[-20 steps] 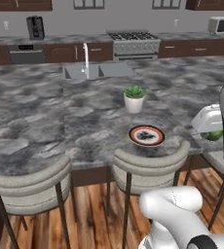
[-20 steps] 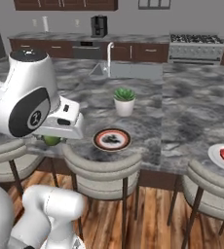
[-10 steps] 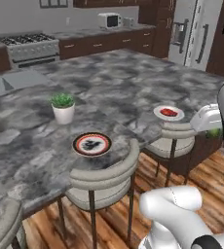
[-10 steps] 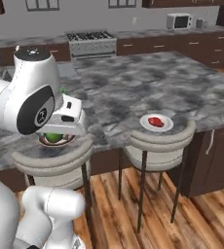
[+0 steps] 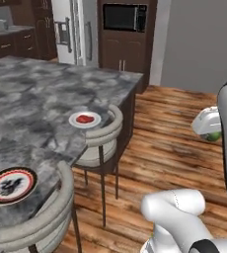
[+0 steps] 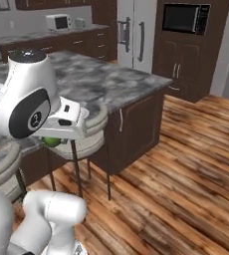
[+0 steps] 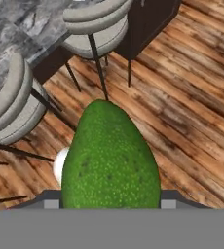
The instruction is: Transport the steak and avocado to the fridge. Place the steak on the rack containing meat and place the avocado on the rack containing the vegetable, ensuring meats and vegetables are on different racks.
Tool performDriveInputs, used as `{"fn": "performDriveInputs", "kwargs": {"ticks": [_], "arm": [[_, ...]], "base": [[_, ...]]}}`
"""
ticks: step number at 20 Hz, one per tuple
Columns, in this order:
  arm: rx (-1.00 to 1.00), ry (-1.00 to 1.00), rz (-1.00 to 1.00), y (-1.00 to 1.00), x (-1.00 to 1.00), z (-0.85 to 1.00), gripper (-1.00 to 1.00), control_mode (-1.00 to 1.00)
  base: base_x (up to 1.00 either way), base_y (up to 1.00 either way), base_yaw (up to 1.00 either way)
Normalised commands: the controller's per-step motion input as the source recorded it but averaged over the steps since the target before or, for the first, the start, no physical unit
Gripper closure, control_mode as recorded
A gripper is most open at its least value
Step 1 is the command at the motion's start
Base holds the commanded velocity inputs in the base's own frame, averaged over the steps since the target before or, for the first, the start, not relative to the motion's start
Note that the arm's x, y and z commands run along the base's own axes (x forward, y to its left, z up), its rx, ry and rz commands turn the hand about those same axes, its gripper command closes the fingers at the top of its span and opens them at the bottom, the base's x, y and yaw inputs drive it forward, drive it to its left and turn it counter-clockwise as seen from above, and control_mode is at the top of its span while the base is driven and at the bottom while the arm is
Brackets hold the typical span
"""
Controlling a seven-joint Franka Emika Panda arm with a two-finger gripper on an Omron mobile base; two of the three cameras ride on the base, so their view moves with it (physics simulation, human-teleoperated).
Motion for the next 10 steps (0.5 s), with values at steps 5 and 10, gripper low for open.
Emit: {"fn": "performDriveInputs", "kwargs": {"ticks": [5,10], "arm": [[0.0,0.0,0.0,0.0,0.0,0.0,1.0,1.0],[0.0,0.0,0.0,0.0,0.0,0.0,1.0,1.0]], "base": [[0.7,-1.0,-0.32],[1.0,-1.0,-0.27]]}}
